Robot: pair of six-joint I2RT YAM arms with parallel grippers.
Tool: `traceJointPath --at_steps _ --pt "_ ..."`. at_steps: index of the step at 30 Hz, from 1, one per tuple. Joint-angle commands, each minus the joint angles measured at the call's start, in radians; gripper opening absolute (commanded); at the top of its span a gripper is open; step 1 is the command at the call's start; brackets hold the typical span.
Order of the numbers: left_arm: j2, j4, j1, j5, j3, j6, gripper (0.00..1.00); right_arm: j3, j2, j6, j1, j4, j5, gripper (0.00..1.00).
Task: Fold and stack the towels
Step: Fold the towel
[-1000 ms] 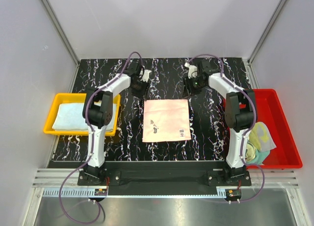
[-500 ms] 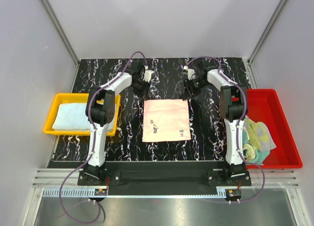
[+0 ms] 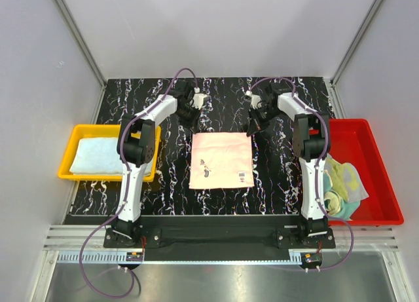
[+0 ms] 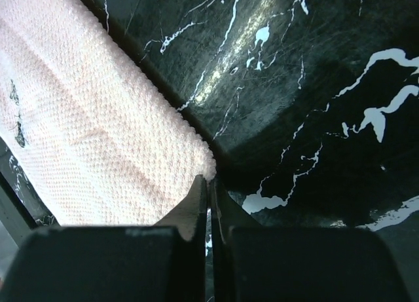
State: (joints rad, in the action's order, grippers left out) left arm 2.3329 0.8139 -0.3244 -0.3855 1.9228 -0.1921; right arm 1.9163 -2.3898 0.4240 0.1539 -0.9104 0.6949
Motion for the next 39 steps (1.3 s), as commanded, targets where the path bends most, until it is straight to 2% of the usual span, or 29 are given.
traceJointPath --at_steps 1,8,16,20,21,23,24,27,28,35,39 --pt "-0.009 0.010 0.004 0.005 0.031 -0.024 0.00 -0.006 0.033 0.036 -0.007 0.053 -0.060 0.00" --pt "-0.138 -0.048 0.007 0.063 -0.033 -0.052 0.00 -0.086 0.167 0.099 -0.010 0.183 -0.054 0.00" --pt "-0.262 -0.111 0.007 0.066 -0.107 -0.050 0.00 -0.275 0.299 0.127 -0.011 0.399 -0.046 0.00" --pt "-0.250 -0.156 0.010 0.076 -0.116 -0.038 0.00 -0.232 0.276 0.128 -0.011 0.348 -0.023 0.00" --pt "-0.227 -0.127 0.013 0.054 -0.092 -0.037 0.06 -0.215 0.264 0.128 -0.010 0.329 -0.020 0.00" --pt "-0.152 -0.090 0.016 0.037 -0.009 -0.014 0.07 -0.183 0.232 0.128 -0.011 0.282 -0.002 0.00" --pt "-0.127 -0.059 0.015 0.010 0.013 -0.006 0.14 -0.181 0.225 0.127 -0.010 0.278 0.002 0.00" --pt "-0.057 -0.039 0.015 -0.027 0.054 0.003 0.20 -0.191 0.216 0.127 -0.010 0.289 0.006 0.00" --pt "-0.047 -0.042 0.015 -0.030 0.053 0.002 0.26 -0.194 0.213 0.127 -0.010 0.292 0.005 0.00" --pt "0.016 -0.044 0.016 -0.053 0.058 -0.036 0.38 -0.174 0.193 0.125 -0.010 0.289 0.009 0.00" --pt "0.058 0.019 0.019 -0.066 0.119 -0.053 0.39 -0.169 0.190 0.125 -0.010 0.285 0.006 0.00"
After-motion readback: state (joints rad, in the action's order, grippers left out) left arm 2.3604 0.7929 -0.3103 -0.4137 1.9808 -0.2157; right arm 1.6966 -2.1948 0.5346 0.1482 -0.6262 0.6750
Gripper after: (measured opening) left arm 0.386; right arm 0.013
